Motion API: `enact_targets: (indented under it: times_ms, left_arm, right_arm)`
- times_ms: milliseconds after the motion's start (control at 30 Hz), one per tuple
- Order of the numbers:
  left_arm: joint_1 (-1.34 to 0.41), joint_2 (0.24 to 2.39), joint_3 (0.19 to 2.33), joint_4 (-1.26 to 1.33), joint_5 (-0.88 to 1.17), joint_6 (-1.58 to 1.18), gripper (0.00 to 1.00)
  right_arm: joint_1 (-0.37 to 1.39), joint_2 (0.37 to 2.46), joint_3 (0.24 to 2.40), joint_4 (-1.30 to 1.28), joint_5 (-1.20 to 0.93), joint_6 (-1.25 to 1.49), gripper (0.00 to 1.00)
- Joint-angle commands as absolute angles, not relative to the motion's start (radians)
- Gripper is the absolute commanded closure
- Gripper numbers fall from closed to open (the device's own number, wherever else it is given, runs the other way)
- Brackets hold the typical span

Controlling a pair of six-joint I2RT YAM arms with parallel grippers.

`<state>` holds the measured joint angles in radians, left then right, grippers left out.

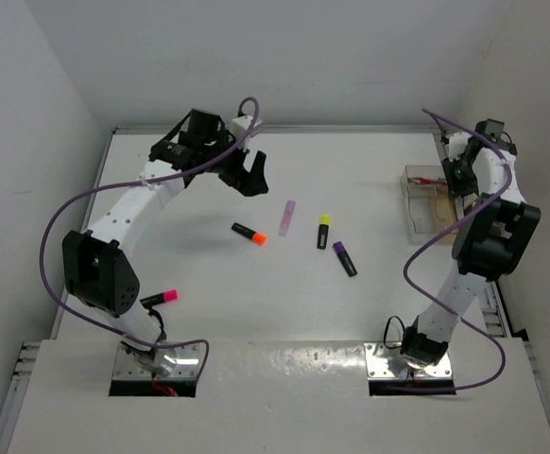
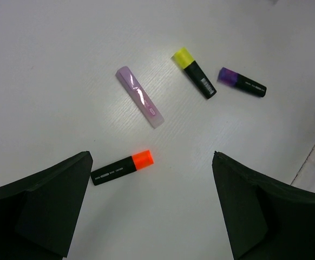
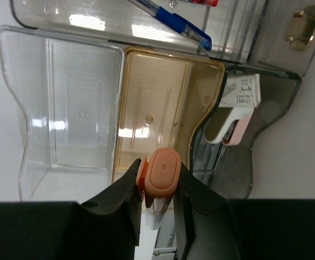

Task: Sort the stationery into containers
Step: Place the stationery into the container, then grab a piece of stationery with the left arm

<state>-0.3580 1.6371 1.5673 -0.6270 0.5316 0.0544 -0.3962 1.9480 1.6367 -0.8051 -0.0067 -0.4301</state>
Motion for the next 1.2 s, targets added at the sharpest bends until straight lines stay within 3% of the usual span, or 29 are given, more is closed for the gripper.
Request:
enact_targets:
  times_ms: [0, 133, 233, 267, 367, 700, 800, 1000, 1167]
  left_arm:
    - [-0.357, 1.635, 1.585, -0.630, 0.505, 0.089, 0.00]
    - [-0.370, 1.641, 1.574, -0.627, 0.459, 0.091, 0.00]
    - [-0.399, 1.635, 1.559, -0.618, 0.340, 0.083, 0.00]
    - [-0.409, 1.634, 1.543, -0.605, 0.303, 0.078, 0.00]
    - [-0.431, 1.632, 1.522, -0.581, 0.237, 0.034, 0.00]
    - [-0.549, 1.761, 1.503, -0.477, 0.163, -0.040, 0.01]
    - [-0.584, 1.848, 1.543, -0.468, 0.123, -0.046, 0.05]
    - [-0.623, 2.006, 1.680, -0.518, 0.023, -0.090, 0.23]
    - [-0.637, 2.126, 1.787, -0.563, 0.011, -0.106, 0.31]
  right_arm:
    - [-0.399, 1.980, 1.658, -0.747, -0.003, -0.427, 1.00]
    - [-0.399, 2.020, 1.683, -0.750, -0.005, -0.393, 0.95]
    - [-0.397, 2.034, 1.698, -0.767, -0.006, -0.370, 0.73]
    - [-0.396, 2.033, 1.703, -0.776, -0.006, -0.367, 0.61]
    - [-0.385, 2.010, 1.712, -0.801, -0.015, -0.350, 0.50]
    - [-0.296, 1.780, 1.779, -0.945, -0.187, -0.216, 0.47]
    - [-0.264, 1.703, 1.746, -0.971, -0.256, -0.147, 0.46]
    - [-0.236, 1.569, 1.634, -0.968, -0.368, -0.025, 0.46]
    - [-0.235, 1.516, 1.620, -0.982, -0.413, -0.008, 0.45]
